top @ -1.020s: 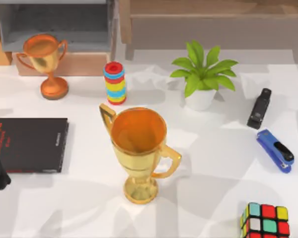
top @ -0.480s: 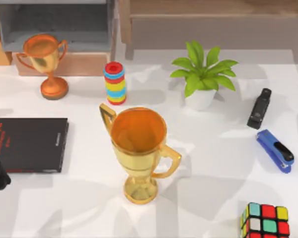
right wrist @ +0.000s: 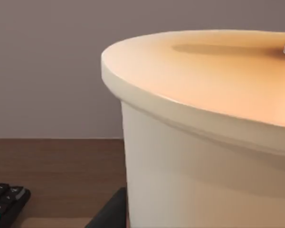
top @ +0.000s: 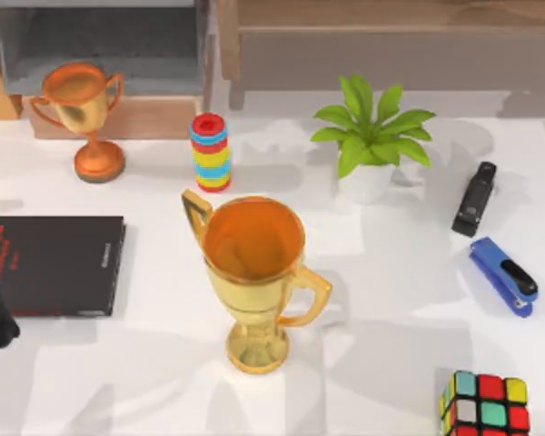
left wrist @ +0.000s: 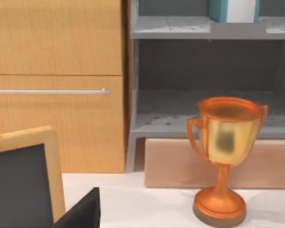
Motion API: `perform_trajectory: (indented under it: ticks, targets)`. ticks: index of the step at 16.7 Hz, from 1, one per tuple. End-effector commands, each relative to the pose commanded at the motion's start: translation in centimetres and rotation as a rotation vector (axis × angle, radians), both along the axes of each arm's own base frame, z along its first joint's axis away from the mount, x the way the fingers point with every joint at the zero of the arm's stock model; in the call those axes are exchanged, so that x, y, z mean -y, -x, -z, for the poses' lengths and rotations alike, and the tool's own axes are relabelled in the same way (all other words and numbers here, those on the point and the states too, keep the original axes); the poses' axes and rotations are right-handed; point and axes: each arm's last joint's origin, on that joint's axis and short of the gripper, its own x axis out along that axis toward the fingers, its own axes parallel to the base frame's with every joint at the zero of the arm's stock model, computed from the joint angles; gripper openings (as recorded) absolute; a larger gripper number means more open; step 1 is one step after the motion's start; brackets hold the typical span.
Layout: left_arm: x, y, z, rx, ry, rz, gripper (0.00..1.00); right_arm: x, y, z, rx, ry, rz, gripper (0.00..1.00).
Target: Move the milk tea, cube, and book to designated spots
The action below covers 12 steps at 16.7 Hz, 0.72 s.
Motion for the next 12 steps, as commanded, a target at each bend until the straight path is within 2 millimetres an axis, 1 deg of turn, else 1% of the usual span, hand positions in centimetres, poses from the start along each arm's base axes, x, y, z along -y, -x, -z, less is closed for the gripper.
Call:
perform_trajectory:
  ticks: [3, 5, 7, 9, 10, 12]
  targets:
    - [0.0, 0.0, 0.0, 0.0, 0.0, 0.0, 1.0, -0.2, -0.1, 0.1, -0.004, -0.002, -0.005, 0.0]
    - [0.0, 0.0, 0.0, 0.0, 0.0, 0.0, 1.0, 0.2, 0.0, -0.2, 0.013, -0.001, -0.001, 0.0]
    - [0.0, 0.0, 0.0, 0.0, 0.0, 0.0, 1.0, 1.8, 0.6, -0.5, 0.048, 0.005, 0.015, 0.0]
    - [0.0, 0.0, 0.0, 0.0, 0.0, 0.0, 1.0, 4.1, 1.3, 0.0, 0.066, 0.01, 0.033, 0.0]
    - [0.0, 0.0, 0.0, 0.0, 0.0, 0.0, 1.0, 5.3, 1.6, 0.7, 0.065, 0.011, 0.041, 0.0]
    - [0.0, 0.0, 0.0, 0.0, 0.0, 0.0, 1.0, 7.7, 2.2, 3.0, 0.045, 0.007, 0.047, 0.0]
